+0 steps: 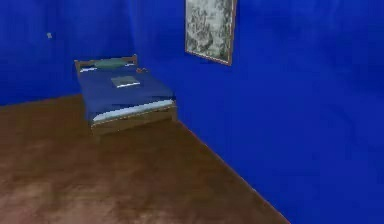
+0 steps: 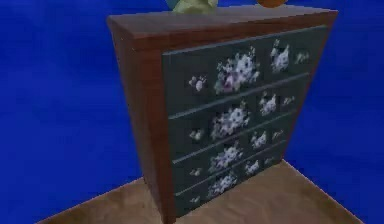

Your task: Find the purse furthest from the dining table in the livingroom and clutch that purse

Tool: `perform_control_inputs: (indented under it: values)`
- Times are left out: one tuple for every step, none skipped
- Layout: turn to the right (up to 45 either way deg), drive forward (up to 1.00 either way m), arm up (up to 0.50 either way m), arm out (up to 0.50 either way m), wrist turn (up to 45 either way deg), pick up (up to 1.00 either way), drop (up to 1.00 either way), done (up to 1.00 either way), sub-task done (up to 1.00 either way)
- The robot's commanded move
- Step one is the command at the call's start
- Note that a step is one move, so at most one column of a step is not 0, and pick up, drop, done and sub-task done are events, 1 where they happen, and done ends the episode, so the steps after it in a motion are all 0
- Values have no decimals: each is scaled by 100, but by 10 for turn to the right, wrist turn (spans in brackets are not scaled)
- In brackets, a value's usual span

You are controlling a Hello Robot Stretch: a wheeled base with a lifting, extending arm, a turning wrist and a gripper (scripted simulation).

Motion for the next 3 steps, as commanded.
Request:
perform_control_inputs:
  values:
    - [-450, 0, 0, 0, 0, 0, 0, 0, 0]
    - [-450, 0, 0, 0, 0, 0, 0, 0, 0]
    - [-360, 0, 0, 0, 0, 0, 0, 0, 0]
